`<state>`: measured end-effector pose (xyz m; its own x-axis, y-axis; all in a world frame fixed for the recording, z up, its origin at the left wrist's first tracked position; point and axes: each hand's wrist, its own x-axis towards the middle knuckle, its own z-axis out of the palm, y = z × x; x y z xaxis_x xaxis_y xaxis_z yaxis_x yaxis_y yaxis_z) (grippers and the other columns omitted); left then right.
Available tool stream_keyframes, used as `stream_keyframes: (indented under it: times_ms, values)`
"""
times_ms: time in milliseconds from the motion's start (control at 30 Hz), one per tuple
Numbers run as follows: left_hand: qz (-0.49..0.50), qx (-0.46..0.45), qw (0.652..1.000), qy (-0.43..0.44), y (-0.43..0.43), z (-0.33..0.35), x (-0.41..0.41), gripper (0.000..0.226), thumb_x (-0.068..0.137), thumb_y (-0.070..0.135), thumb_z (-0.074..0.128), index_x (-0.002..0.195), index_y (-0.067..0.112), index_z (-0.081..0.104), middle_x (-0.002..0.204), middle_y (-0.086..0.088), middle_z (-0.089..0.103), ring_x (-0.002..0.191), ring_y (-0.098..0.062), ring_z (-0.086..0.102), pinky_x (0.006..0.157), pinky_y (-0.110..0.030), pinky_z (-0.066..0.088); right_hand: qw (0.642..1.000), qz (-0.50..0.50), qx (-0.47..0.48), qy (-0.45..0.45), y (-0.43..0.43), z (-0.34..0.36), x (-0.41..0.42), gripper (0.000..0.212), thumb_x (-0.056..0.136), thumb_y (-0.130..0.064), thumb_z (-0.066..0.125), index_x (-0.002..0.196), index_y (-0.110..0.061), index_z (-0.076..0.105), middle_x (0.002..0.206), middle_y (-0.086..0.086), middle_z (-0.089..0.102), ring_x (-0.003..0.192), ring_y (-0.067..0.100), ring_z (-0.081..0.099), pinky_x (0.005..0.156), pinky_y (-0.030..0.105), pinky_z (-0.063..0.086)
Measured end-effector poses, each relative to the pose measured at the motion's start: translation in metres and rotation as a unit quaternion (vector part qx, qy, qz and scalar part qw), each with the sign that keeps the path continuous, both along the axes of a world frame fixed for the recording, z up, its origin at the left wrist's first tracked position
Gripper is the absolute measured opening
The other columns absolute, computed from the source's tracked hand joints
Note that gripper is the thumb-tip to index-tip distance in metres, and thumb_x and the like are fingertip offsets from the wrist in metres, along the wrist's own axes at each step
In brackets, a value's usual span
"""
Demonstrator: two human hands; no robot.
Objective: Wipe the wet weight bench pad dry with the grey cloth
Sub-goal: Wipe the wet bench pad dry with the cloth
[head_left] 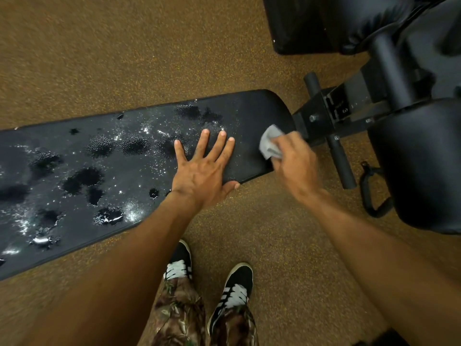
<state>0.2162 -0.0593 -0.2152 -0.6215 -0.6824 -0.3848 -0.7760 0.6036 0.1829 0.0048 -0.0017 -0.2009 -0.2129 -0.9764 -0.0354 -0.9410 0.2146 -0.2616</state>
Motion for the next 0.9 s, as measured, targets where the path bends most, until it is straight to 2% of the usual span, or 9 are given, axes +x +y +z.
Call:
stream_keyframes:
  times_ms: [100,233,367,433,533,633,767,833,900]
  values:
    - [-0.005,-0.012,1.000,-0.009,-0.003,0.002,0.001,0.103,0.088,0.081,0.032,0.159,0.024,-0.016,0.168,0.006,-0.016,0.154,-0.029,-0.017,0.113,-0.076,0.009,0.996,-0.081,-0.029,0.008,-0.008,-0.003,0.003,0.029,0.091,-0.024,0.065,0.116,-0.010,0.063,0.108,0.010,0.057,0.096,0.027,0.056,0.078,0.032,0.044]
    - [-0.038,-0.006,0.999,-0.022,-0.011,0.008,0.008,0.116,0.079,0.087,0.044,0.159,0.024,-0.015,0.168,0.005,-0.016,0.155,-0.027,-0.012,0.115,-0.071,0.016,1.000,0.007,-0.029,0.000,0.001,-0.007,0.050,0.033,0.086,-0.025,0.064,0.117,-0.014,0.065,0.103,0.004,0.065,0.095,0.023,0.059,0.086,0.039,0.041]
    - [-0.066,-0.008,0.998,-0.021,-0.011,0.007,0.018,0.113,0.083,0.081,0.045,0.159,0.023,-0.015,0.168,-0.001,-0.018,0.154,-0.028,-0.015,0.117,-0.070,0.010,0.996,0.093,-0.009,0.003,0.008,-0.008,0.054,0.044,0.080,-0.019,0.075,0.122,-0.014,0.066,0.107,0.006,0.065,0.099,0.026,0.061,0.088,0.044,0.046]
    - [-0.084,-0.010,0.996,-0.020,-0.010,0.007,0.027,0.108,0.086,0.080,0.041,0.159,0.022,-0.015,0.168,-0.002,-0.019,0.154,-0.027,-0.016,0.120,-0.067,0.006,0.998,0.060,-0.003,0.037,0.000,-0.005,0.034,0.046,0.082,-0.021,0.075,0.126,-0.013,0.064,0.113,0.010,0.063,0.103,0.029,0.059,0.092,0.046,0.044]
    - [-0.107,-0.011,0.994,-0.005,-0.014,0.006,0.043,0.101,0.090,0.078,0.035,0.160,0.023,-0.014,0.168,0.000,-0.017,0.154,-0.024,-0.015,0.122,-0.062,0.005,0.993,-0.071,-0.003,0.093,-0.019,0.001,0.005,0.038,0.090,-0.026,0.064,0.126,-0.012,0.059,0.117,0.013,0.059,0.104,0.030,0.057,0.092,0.046,0.040]
    - [-0.119,-0.009,0.993,0.008,-0.021,0.007,0.051,0.100,0.089,0.080,0.029,0.161,0.021,-0.008,0.169,0.000,-0.011,0.155,-0.024,-0.010,0.123,-0.059,0.005,0.990,-0.115,0.001,0.084,-0.035,0.002,0.008,0.032,0.094,-0.028,0.056,0.122,-0.011,0.057,0.116,0.014,0.058,0.104,0.032,0.057,0.087,0.047,0.045]
    - [-0.105,-0.014,0.994,0.002,-0.029,0.016,0.050,0.113,0.079,0.090,0.028,0.162,0.019,0.000,0.170,-0.002,-0.004,0.155,-0.029,-0.003,0.123,-0.059,0.006,0.998,-0.051,-0.007,0.033,-0.025,-0.003,0.058,0.031,0.087,-0.017,0.065,0.116,-0.007,0.062,0.107,0.015,0.061,0.094,0.032,0.060,0.076,0.037,0.044]
    - [-0.108,0.002,0.994,-0.013,-0.034,0.017,0.050,0.121,0.074,0.092,0.038,0.161,0.019,-0.003,0.170,-0.002,-0.007,0.155,-0.029,-0.005,0.122,-0.061,0.007,0.999,0.033,-0.017,-0.005,-0.010,-0.004,0.087,0.030,0.083,-0.012,0.070,0.112,-0.006,0.065,0.101,0.012,0.064,0.089,0.027,0.061,0.073,0.031,0.044]
    - [-0.118,0.006,0.993,-0.023,-0.036,0.016,0.051,0.124,0.074,0.089,0.050,0.161,0.020,-0.006,0.169,0.000,-0.009,0.155,-0.029,-0.007,0.122,-0.062,0.008,0.993,0.118,-0.002,-0.026,0.005,-0.005,0.106,0.031,0.083,-0.012,0.071,0.113,-0.008,0.065,0.101,0.009,0.064,0.090,0.023,0.061,0.077,0.033,0.049]
